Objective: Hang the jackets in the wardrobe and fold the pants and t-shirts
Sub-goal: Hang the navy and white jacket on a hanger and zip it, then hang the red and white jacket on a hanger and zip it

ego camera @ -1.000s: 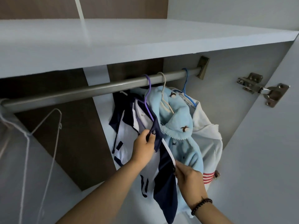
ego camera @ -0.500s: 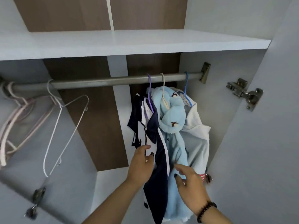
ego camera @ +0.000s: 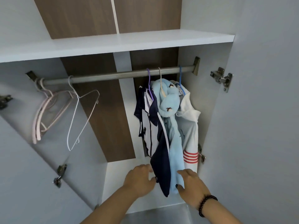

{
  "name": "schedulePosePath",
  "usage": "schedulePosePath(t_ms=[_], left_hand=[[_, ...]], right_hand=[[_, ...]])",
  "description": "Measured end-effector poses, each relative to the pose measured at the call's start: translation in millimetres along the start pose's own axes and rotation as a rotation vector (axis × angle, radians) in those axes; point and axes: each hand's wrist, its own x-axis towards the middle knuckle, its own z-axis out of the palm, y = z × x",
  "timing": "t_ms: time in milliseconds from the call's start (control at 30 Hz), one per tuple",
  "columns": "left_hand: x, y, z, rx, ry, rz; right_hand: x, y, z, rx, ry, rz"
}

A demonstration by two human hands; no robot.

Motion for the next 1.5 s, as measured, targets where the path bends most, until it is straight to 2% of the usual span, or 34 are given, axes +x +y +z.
schedulePosePath(t_ms=[433, 767, 967, 1167, 1367, 1500], left_hand=[[-131.0, -10.7, 20.5, 0.051, -0.092, 0.167], [-243.9, 19.5, 60.8, 0.103, -0.191, 0.341], [-285.8, 69.5, 84.0, 0.167, -0.262, 0.455], [-323.4, 139.7, 121.1, 0.206, -0.299, 0.573], [-362.0, 241.8, 185.7, 0.209, -0.389, 0.669], [-388.2, 315.5, 228.7, 0.183, -0.427, 0.727]], right_hand=[[-146.5, -28.7, 49.3, -0.138, 0.056, 0.176], [-305.6, -33.3, 69.9, -0.022, 0.154, 0.328], [-380.9, -10.4, 70.2, 0.017, 0.223, 0.411], [-450.5, 42.7, 62.3, 0.05, 0.268, 0.521], [-538.0, 121.6, 47.5, 0.095, 0.34, 0.665], [-590.4, 178.3, 35.0, 0.121, 0.316, 0.732]])
